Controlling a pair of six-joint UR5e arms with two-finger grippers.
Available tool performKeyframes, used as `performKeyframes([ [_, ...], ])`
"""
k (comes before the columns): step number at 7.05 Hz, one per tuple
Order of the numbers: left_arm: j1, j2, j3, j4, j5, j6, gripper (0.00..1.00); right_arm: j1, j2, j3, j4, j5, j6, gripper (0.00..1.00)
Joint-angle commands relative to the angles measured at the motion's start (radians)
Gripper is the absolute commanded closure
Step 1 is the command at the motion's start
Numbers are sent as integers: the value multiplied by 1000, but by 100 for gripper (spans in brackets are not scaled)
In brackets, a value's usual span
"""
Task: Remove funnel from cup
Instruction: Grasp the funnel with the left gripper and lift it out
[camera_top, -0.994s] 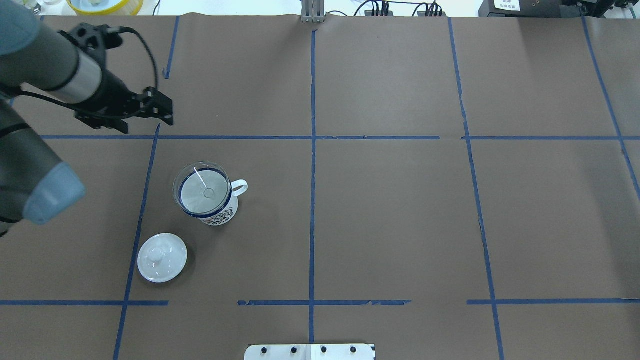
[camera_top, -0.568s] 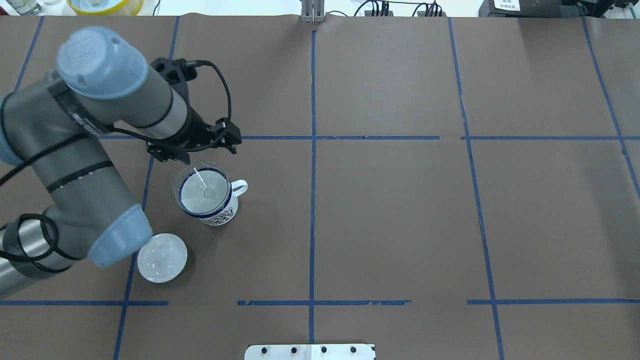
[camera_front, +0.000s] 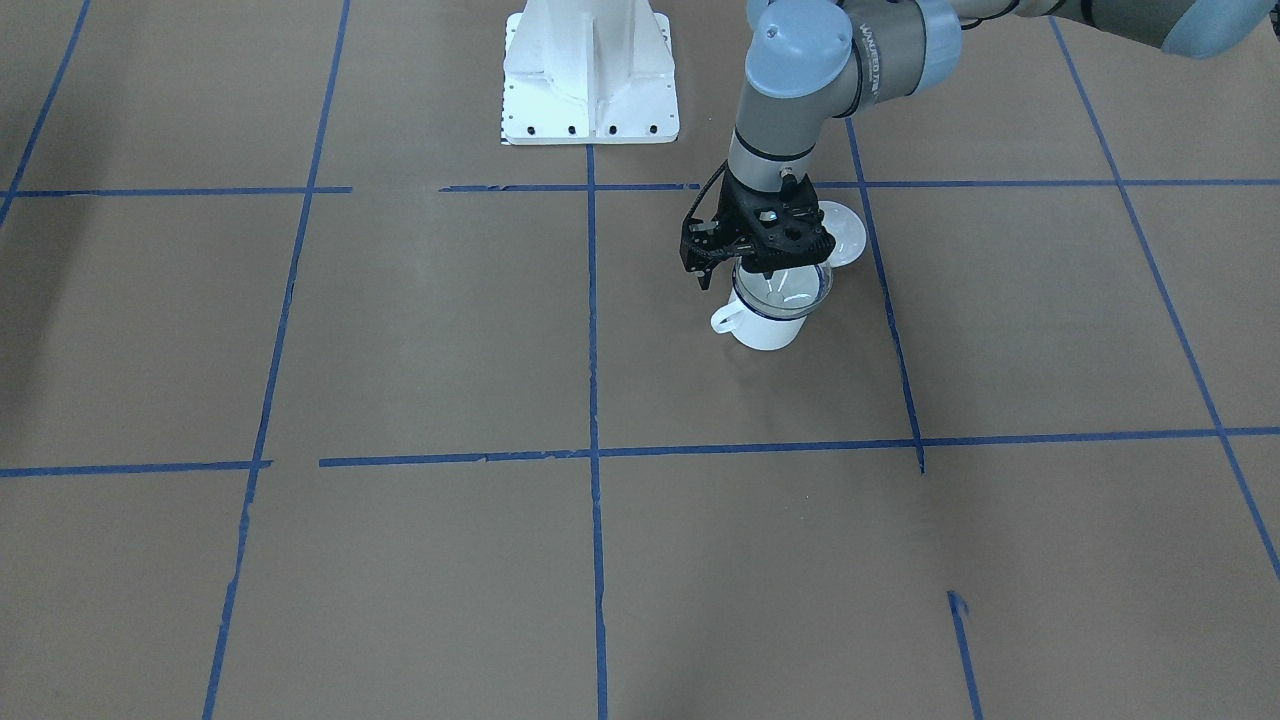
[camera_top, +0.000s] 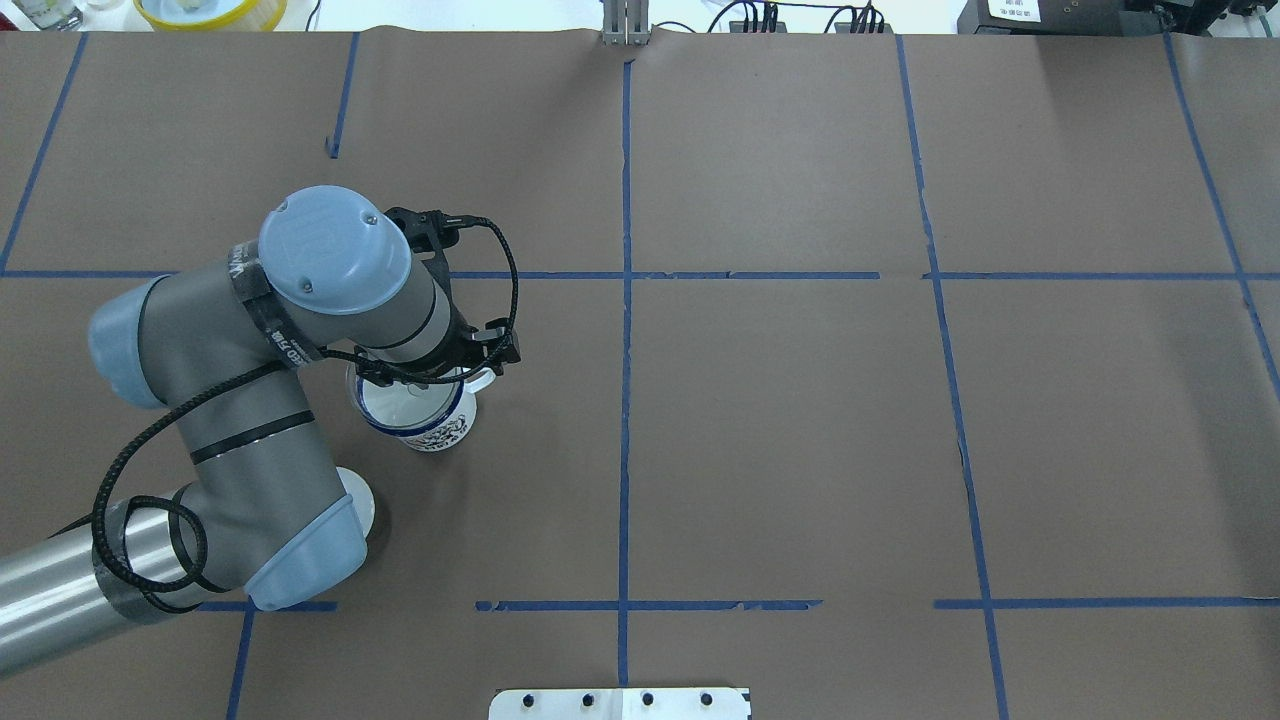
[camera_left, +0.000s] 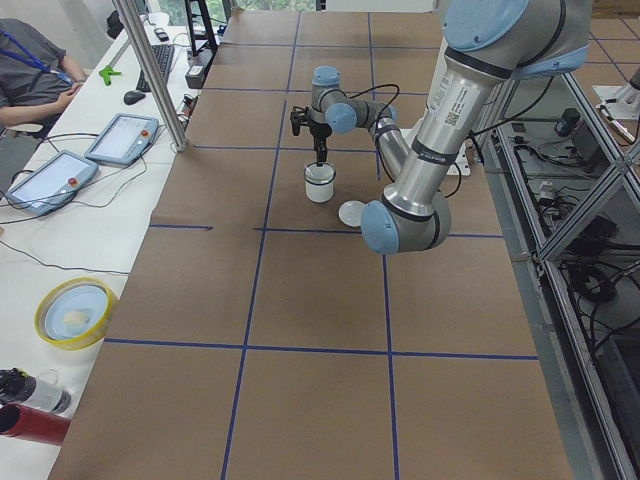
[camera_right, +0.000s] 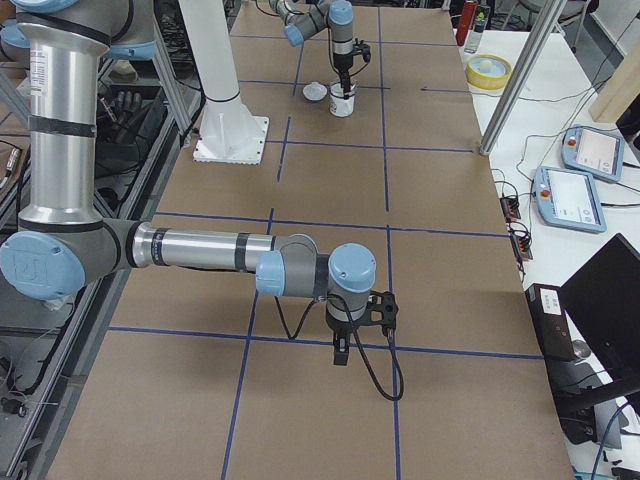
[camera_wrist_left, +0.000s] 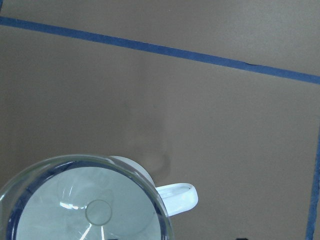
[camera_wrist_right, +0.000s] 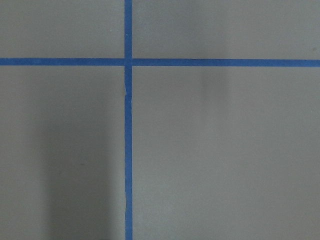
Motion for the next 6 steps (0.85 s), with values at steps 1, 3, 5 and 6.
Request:
performKeyframes([
  [1,0,1,-10,4,1,0,83,0,0,0,0,0,0,0],
  [3,-3,7,-11,8,2,0,100,0,0,0,0,0,0,0],
  [5,-10,5,-66,60,2,1,100,0,0,0,0,0,0,0],
  [6,-36,1,-135,139,2,7,100,0,0,0,0,0,0,0],
])
